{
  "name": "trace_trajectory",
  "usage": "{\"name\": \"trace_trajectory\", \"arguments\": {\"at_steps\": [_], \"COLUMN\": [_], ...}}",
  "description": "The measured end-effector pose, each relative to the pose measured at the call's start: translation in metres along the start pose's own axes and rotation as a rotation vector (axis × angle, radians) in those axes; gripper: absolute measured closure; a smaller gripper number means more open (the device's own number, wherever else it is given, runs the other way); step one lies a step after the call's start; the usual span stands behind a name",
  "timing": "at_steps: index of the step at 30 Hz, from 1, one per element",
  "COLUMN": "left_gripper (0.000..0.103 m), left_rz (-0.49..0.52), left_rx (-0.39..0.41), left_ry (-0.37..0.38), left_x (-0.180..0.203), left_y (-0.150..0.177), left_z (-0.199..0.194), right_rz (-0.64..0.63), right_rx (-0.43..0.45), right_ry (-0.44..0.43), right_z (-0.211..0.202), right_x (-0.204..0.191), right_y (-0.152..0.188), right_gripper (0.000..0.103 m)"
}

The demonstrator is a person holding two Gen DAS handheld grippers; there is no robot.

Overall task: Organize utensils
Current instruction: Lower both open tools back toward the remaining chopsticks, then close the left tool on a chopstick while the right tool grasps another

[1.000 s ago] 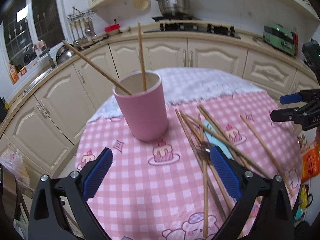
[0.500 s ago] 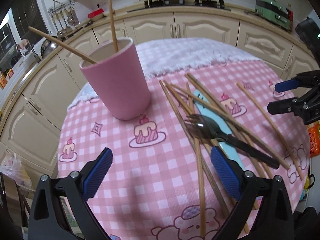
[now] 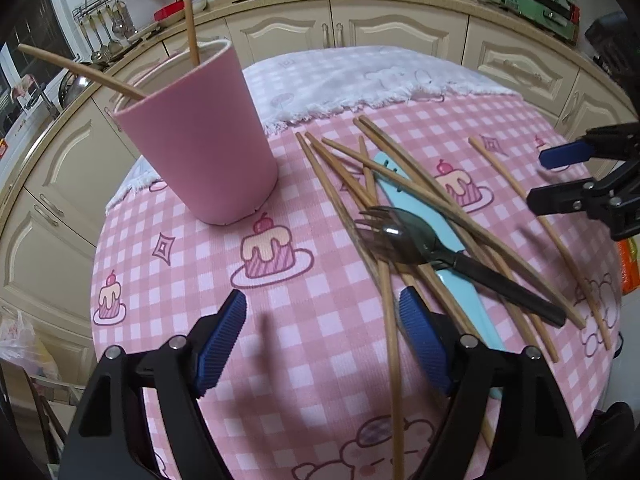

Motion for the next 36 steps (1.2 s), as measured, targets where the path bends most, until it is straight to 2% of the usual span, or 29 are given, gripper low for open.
{"name": "trace_trajectory", "arguments": {"at_steps": [4,6,8,18,22,27,29,36], "left_gripper": [0.026,0.026,0.026,0.026,0.026,0.038,0.051,0.068], "left_rz": [-0.043,-0.058,-0.081,-0.087,-0.077,-0.058,-0.054,-0.023], "left_rx": [0.023,0.012,-0.009,-0.035,-0.051,-0.082,-0.101,-0.168], "left_ry": [-0.017,-0.037,-0.023,-0.007,-0.019,-0.011,0.013,0.065], "left_x": [-0.013,-0.020,-0.023,-0.017,-0.014,-0.009,-0.008,-0.003], "left_y": [-0.006,-0.007,-0.009,-0.014,-0.024,-0.034,-0.038,-0.050], "left_z": [-0.006,-0.001,0.007,0.030,0.038,0.051,0.054,0.063], "right_rz": [0.005,0.005,0.007,0.000,-0.004,-0.008,0.001,-0.037], "right_rx": [0.004,0.005,0.004,-0.012,-0.024,-0.059,-0.081,-0.157], "right_ry": [0.002,0.003,0.005,0.009,0.017,0.033,0.036,0.091], "right_z": [-0.001,-0.001,0.000,0.010,0.014,0.022,0.025,0.034], "right_x": [0.002,0.003,0.003,0.005,0.003,0.001,0.001,-0.004], "right_y": [-0.001,-0.001,-0.001,-0.003,-0.003,-0.011,-0.016,-0.024], "right_gripper": [0.024,0.024,0.024,0.024,0.031,0.042,0.049,0.068]}}
Point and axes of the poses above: each gripper's, at about its wrist camera, not at the fingertips, and z roughly the way its jaws point, x to its right, y to its underside, the point moved 2 cm from there along z, roughly the way its jaws point, and after that the axes turned 12 degrees about x, right-handed, at the moved point
